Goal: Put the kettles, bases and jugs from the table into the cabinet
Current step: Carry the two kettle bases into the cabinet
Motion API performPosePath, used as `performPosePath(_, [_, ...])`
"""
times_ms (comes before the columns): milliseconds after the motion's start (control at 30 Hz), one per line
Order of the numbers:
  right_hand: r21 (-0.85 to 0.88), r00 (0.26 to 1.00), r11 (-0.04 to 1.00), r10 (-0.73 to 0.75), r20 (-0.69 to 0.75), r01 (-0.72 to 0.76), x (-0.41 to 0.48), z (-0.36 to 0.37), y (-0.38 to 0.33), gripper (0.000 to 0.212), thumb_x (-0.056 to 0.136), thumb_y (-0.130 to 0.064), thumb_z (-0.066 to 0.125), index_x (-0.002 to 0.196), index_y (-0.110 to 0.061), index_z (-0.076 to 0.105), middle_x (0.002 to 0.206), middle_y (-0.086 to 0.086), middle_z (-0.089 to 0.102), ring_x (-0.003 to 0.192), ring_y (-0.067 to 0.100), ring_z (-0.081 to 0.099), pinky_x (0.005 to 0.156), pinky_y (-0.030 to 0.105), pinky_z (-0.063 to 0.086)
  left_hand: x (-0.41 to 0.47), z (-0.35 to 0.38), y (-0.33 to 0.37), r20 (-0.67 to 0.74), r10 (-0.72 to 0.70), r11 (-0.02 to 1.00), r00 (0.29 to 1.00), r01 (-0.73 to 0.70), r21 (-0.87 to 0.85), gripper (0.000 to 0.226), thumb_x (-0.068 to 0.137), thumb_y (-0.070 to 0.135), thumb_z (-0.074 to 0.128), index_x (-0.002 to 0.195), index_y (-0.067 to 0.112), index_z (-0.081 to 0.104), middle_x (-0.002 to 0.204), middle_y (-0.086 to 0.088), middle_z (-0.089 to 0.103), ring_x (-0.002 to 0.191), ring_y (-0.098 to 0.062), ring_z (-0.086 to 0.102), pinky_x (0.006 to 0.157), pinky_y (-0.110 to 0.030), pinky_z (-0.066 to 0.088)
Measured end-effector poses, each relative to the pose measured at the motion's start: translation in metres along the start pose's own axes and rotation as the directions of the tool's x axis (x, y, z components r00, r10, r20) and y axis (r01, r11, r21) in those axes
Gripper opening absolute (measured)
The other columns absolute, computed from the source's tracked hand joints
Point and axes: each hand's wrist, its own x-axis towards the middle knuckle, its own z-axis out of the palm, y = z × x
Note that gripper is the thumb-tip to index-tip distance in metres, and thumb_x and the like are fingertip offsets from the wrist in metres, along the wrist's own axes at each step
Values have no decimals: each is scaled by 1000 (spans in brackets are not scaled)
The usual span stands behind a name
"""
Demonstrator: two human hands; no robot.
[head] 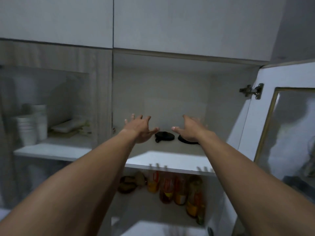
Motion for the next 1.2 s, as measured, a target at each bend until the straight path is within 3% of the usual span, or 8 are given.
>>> performPosePath(167, [-4,996,996,-85,22,85,-45,-18,-47,90,91,-70,52,160,-19,23,165,11,29,154,41,15,118,65,24,-73,-27,-20,-49,-68,998,996,69,17,86,90,74,37,157,24,22,162,-12,25,150,-40,13,116,-66,15])
performPosePath(300, [13,981,982,-190,35,189,-79,-15,-89,87,93,-68,50,159,-18,24,164,12,33,153,41,18,117,66,25,-133,-43,-47,-68,-185,982,980,187,26,82,91,72,39,156,24,24,161,-12,26,149,-41,14,115,-66,16])
performPosePath(467, [89,937,940,-337,96,329,-139,-9,-143,81,97,-62,49,160,-18,22,167,11,25,155,39,12,118,67,20,-225,-69,-85,-106,-317,938,942,329,112,78,92,71,37,155,27,25,159,-11,29,147,-41,18,113,-65,23])
performPosePath(567, [148,901,904,-419,111,402,-174,-2,-176,82,96,-61,51,161,-23,20,168,9,21,156,39,9,118,68,15,-285,-81,-102,-101,-401,901,911,411,136,77,92,70,36,156,29,23,161,-11,26,149,-40,15,114,-68,17])
performPosePath(833, [249,750,755,-648,136,607,-270,25,-290,85,96,-64,49,163,-28,12,168,17,17,154,43,12,119,65,20,-444,-115,-145,-138,-646,721,751,659,212,76,96,69,27,159,30,11,166,-11,9,152,-40,0,116,-68,7])
performPosePath(1200, [319,485,506,-862,148,801,-423,48,-440,85,98,-71,33,163,-29,-1,171,15,-2,157,39,-2,121,66,6,-633,-146,-210,-232,-832,459,505,859,226,77,95,70,18,159,30,2,167,-11,-2,151,-40,-10,116,-67,0])
